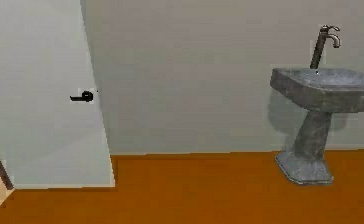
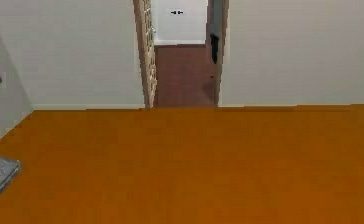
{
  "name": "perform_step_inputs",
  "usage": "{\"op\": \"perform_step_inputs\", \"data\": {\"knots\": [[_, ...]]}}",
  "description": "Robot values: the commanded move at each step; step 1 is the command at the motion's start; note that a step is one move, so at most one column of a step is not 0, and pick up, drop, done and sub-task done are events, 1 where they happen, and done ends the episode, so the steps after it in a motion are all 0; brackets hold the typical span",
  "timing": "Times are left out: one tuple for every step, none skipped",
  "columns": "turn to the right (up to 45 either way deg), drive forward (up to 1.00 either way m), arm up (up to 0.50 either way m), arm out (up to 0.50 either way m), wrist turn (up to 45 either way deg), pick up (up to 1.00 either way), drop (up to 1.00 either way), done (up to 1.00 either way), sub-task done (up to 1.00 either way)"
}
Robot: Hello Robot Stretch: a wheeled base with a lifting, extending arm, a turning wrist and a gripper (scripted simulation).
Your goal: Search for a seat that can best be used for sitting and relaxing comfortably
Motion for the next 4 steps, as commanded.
{"op": "perform_step_inputs", "data": {"knots": [[-45.0, 0.0, 0.0, 0.0, 0.0, 0.0, 0.0, 0.0, 0.0], [-18.0, 0.0, 0.0, 0.0, 0.0, 0.0, 0.0, 0.0, 0.0], [0.0, 1.0, 0.0, 0.0, 0.0, 0.0, 0.0, 0.0, 0.0], [-39.0, 0.0, 0.0, 0.0, 0.0, 0.0, 0.0, 0.0, 0.0]]}}
